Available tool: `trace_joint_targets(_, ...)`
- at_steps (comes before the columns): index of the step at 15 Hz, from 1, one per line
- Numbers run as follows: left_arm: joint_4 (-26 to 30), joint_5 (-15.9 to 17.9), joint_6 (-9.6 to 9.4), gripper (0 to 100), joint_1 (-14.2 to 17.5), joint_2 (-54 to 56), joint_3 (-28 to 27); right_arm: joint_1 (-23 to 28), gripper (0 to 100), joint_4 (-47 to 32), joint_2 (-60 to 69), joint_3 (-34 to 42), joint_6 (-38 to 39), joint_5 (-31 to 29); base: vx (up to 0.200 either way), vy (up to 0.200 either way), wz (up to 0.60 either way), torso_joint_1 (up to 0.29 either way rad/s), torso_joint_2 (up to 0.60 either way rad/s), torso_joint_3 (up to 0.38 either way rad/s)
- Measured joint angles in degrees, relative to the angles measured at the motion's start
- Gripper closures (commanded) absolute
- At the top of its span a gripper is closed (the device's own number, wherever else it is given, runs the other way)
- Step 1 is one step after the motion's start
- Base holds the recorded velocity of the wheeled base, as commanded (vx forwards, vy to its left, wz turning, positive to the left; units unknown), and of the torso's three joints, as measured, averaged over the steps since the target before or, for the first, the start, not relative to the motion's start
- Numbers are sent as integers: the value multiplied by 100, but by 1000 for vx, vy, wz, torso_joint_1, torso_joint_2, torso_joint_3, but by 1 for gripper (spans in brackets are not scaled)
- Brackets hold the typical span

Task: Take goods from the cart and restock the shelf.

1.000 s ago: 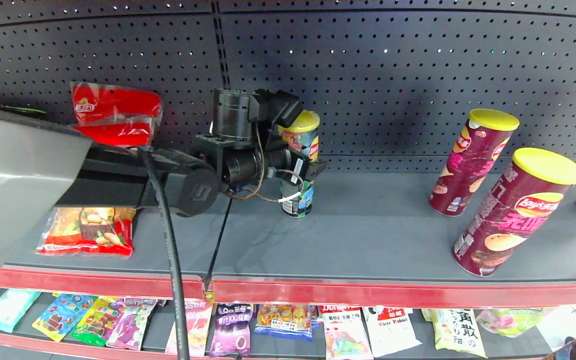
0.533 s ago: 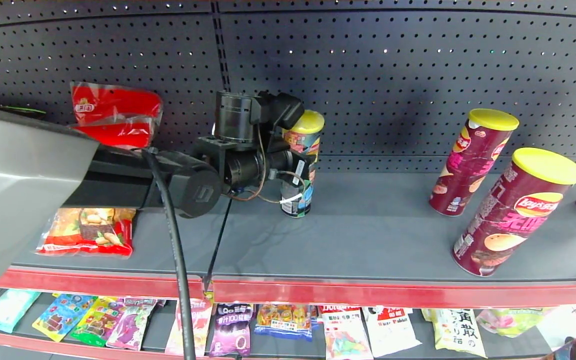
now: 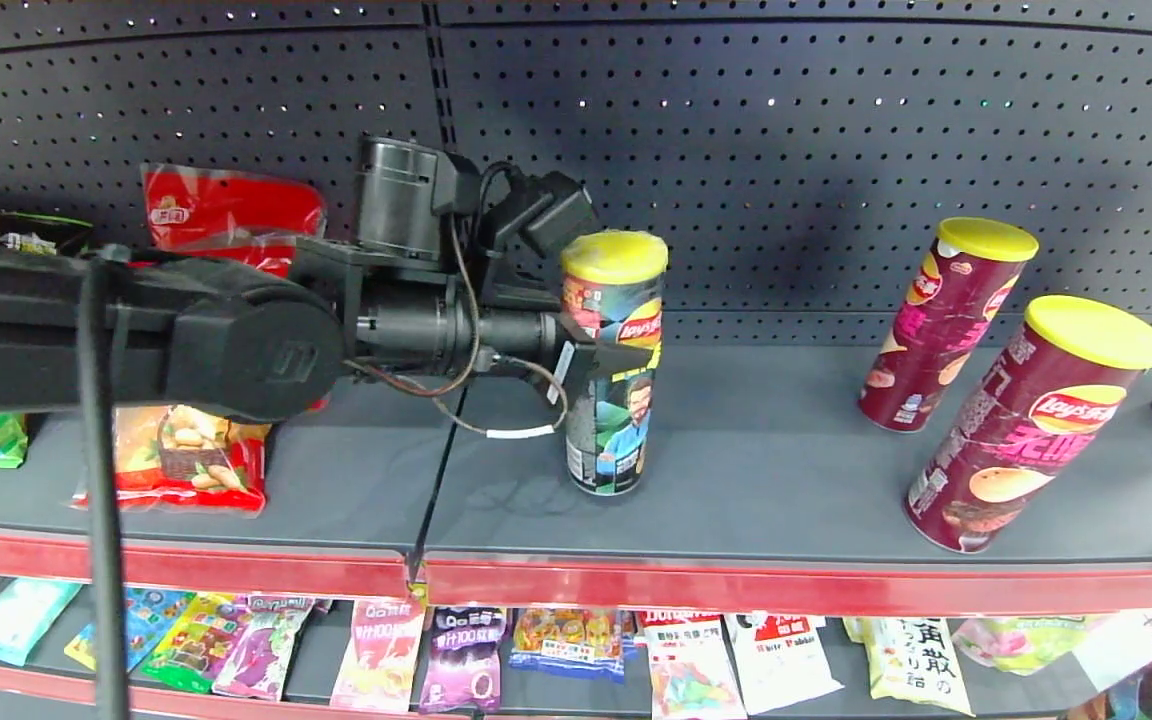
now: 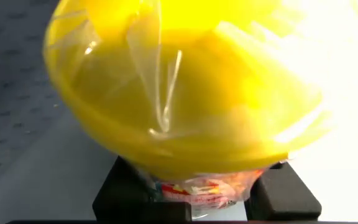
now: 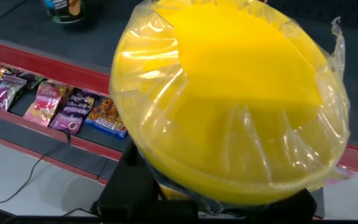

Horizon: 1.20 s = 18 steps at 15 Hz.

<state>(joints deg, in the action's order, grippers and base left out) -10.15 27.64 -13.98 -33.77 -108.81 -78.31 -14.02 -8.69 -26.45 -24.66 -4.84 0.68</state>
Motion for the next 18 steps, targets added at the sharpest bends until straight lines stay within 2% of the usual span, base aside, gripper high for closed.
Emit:
trace_joint_targets(2,182,369,-564,100,63,230,327,-6,100,-1,-102,-100,-2,22,0,0,0,0,0,0)
trace_joint_targets(4,274,828,-941,100,117,344,563,-11,100,-41,-185,-201,-5,18,0,0,0,0,0,0)
trace_joint_targets(6,490,1375,-1068,100,161,394,660,-11,100,-59,-229,-262,-6,-6,0,0,0,0,0,0)
trace_joint_targets(7,540,1464,-1101,100,196,410,675,-11,100,-59,-243,-278,-5,-13,0,0,0,0,0,0)
trace_joint_targets(9,581,1686,-1456,100,329,339,690,-4,100,-66,-265,-319,-16,-28,0,0,0,0,0,0)
trace_joint_targets(11,589,1890,-1538,100,422,234,602,-1,100,-66,-310,-402,-17,-28,0,0,0,0,0,0)
trace_joint_targets(18,614,1991,-1508,100,464,-128,119,0,100,-72,-422,-458,-16,-26,0,0,0,0,0,0)
